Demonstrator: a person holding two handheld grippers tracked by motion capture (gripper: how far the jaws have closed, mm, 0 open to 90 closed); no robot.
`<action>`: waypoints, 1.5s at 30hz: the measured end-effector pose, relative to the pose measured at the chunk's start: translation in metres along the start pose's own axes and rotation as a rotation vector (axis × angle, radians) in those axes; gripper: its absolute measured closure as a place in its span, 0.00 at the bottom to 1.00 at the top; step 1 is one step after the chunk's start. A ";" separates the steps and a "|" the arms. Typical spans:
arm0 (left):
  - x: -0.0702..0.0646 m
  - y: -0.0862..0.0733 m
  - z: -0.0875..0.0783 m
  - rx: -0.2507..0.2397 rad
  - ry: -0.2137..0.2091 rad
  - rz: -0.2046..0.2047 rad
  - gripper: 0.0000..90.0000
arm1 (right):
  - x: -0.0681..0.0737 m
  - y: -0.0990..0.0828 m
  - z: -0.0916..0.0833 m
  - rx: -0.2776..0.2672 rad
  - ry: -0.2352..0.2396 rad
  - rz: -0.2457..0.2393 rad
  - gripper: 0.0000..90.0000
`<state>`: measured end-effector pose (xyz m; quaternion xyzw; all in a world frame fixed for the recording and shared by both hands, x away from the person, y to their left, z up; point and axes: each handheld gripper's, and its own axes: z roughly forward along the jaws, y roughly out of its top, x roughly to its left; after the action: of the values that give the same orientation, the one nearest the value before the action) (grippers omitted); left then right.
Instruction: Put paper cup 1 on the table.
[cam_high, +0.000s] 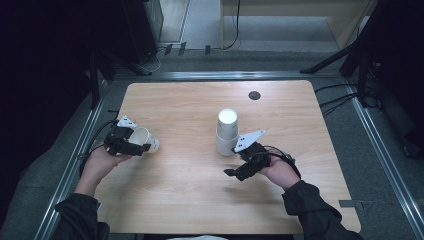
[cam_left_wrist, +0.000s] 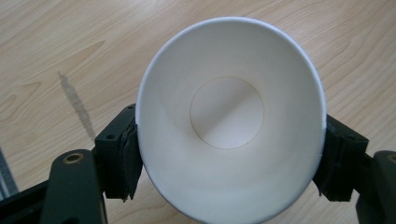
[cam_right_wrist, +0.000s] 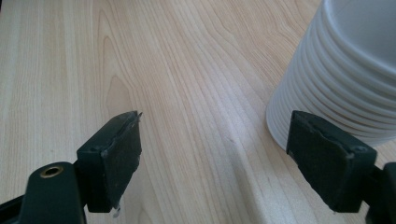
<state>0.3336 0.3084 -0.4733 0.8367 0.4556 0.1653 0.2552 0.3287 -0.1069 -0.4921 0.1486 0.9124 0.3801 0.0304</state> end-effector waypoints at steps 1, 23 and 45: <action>0.001 0.000 0.000 0.007 0.003 -0.006 0.26 | 0.000 0.000 0.000 0.000 0.002 0.001 0.20; -0.007 0.007 0.016 0.064 0.060 0.018 0.25 | 0.001 0.000 0.002 0.007 0.004 -0.005 0.20; -0.012 0.012 0.021 0.044 0.021 0.006 0.19 | 0.001 0.000 0.005 0.019 0.005 -0.013 0.20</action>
<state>0.3458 0.2867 -0.4846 0.8417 0.4591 0.1648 0.2315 0.3282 -0.1036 -0.4955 0.1419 0.9171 0.3714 0.0293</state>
